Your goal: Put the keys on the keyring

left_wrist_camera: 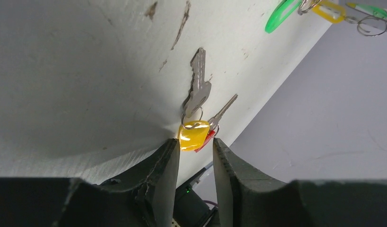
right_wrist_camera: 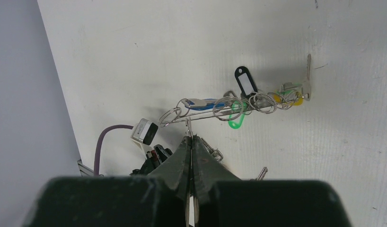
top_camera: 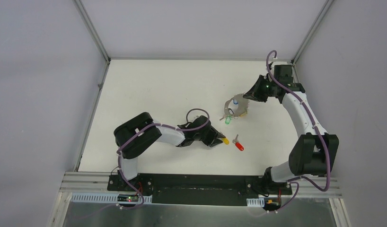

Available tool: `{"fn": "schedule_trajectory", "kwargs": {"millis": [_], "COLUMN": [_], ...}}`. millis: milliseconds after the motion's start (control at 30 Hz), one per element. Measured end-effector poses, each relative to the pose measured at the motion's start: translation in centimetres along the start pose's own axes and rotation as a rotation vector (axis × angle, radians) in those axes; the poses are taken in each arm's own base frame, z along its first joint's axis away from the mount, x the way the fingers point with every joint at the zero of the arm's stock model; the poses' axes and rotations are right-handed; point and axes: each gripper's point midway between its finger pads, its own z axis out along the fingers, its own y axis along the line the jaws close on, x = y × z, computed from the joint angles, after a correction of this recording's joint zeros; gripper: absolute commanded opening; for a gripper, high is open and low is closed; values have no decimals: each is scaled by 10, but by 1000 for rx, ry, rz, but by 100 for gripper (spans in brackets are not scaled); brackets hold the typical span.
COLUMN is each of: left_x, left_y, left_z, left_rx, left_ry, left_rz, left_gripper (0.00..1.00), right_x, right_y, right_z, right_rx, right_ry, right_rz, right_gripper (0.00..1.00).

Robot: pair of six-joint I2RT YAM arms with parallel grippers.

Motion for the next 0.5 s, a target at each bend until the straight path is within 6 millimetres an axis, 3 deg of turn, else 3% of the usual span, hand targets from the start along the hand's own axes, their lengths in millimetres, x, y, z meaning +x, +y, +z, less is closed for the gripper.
{"fn": "schedule_trajectory", "kwargs": {"millis": [500], "left_x": [-12], "left_y": [-1], "left_z": [0], "left_rx": [58], "left_ry": [-57], "left_rz": [-53], "left_gripper": [26], "right_x": [3], "right_y": [6], "right_z": [5], "right_rx": [-41], "right_ry": [27], "right_rz": [23], "right_gripper": [0]}}
